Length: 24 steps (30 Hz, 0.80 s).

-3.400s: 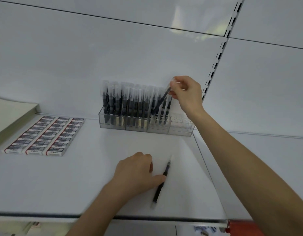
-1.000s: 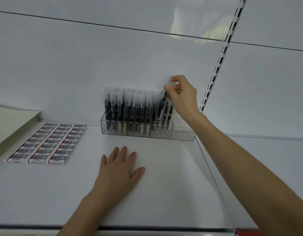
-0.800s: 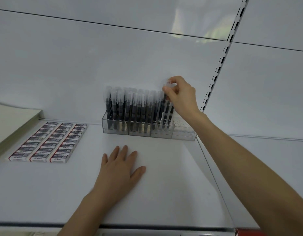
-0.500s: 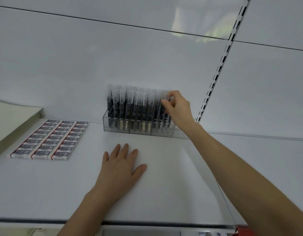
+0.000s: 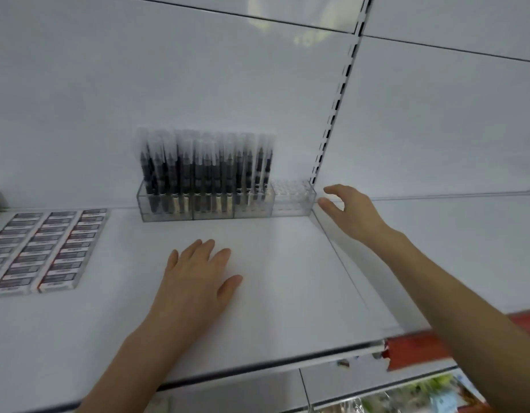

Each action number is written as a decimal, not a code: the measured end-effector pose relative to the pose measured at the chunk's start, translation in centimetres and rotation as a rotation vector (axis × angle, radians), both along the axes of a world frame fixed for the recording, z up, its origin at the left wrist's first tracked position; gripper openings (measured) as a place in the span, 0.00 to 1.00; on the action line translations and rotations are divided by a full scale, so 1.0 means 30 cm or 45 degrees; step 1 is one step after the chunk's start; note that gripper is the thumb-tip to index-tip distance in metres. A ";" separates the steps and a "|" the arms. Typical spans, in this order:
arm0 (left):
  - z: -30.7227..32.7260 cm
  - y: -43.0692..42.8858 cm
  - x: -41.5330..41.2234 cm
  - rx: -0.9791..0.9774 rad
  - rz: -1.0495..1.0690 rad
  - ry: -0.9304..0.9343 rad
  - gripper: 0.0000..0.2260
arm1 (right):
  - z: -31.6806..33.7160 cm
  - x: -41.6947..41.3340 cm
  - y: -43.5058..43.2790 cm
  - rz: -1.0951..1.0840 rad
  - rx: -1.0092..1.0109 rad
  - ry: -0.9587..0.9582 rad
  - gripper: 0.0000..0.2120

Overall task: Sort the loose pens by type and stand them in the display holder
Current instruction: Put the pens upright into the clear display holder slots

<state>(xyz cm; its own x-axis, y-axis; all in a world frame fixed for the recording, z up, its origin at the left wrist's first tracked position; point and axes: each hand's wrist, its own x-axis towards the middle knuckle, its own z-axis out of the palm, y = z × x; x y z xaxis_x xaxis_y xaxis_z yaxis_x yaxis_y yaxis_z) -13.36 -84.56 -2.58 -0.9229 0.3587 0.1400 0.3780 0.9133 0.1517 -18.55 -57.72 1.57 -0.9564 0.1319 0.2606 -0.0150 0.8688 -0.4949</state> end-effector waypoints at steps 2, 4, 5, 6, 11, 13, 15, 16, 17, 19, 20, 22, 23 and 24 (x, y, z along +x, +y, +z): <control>0.015 0.036 0.000 -0.030 -0.051 0.012 0.22 | -0.009 0.061 0.092 -0.138 0.040 -0.076 0.20; 0.025 0.095 0.008 -0.031 -0.169 0.041 0.22 | -0.020 0.128 0.179 -0.276 0.057 -0.135 0.21; 0.025 0.131 0.012 -0.035 -0.226 0.051 0.22 | -0.025 0.163 0.221 -0.338 0.065 -0.154 0.21; 0.027 0.169 0.018 -0.037 -0.268 0.045 0.22 | -0.029 0.200 0.261 -0.391 0.073 -0.166 0.21; 0.037 0.358 0.069 -0.045 -0.460 -0.074 0.23 | -0.030 0.394 0.455 -0.572 0.089 -0.179 0.20; 0.048 0.440 0.105 -0.009 -0.533 -0.083 0.26 | -0.025 0.473 0.541 -0.632 0.067 -0.169 0.20; 0.063 0.537 0.146 0.034 -0.557 -0.020 0.28 | -0.015 0.552 0.635 -0.680 0.057 -0.160 0.20; 0.071 0.591 0.168 0.046 -0.580 0.025 0.27 | -0.009 0.590 0.684 -0.695 0.064 -0.157 0.20; 0.075 0.650 0.189 0.056 -0.599 0.034 0.26 | -0.003 0.629 0.735 -0.703 0.070 -0.151 0.20; 0.087 0.785 0.236 0.045 -0.595 0.053 0.23 | 0.010 0.704 0.844 -0.720 0.069 -0.139 0.20; 0.088 0.856 0.263 0.026 -0.604 0.046 0.22 | 0.017 0.740 0.900 -0.723 0.068 -0.136 0.20; 0.084 0.994 0.316 -0.009 -0.610 0.017 0.22 | 0.032 0.806 1.015 -0.723 0.083 -0.121 0.21; 0.082 1.058 0.342 0.008 -0.618 -0.015 0.22 | 0.038 0.836 1.068 -0.728 0.093 -0.113 0.21; 0.084 1.121 0.368 0.004 -0.646 -0.007 0.23 | 0.045 0.866 1.122 -0.735 0.099 -0.102 0.21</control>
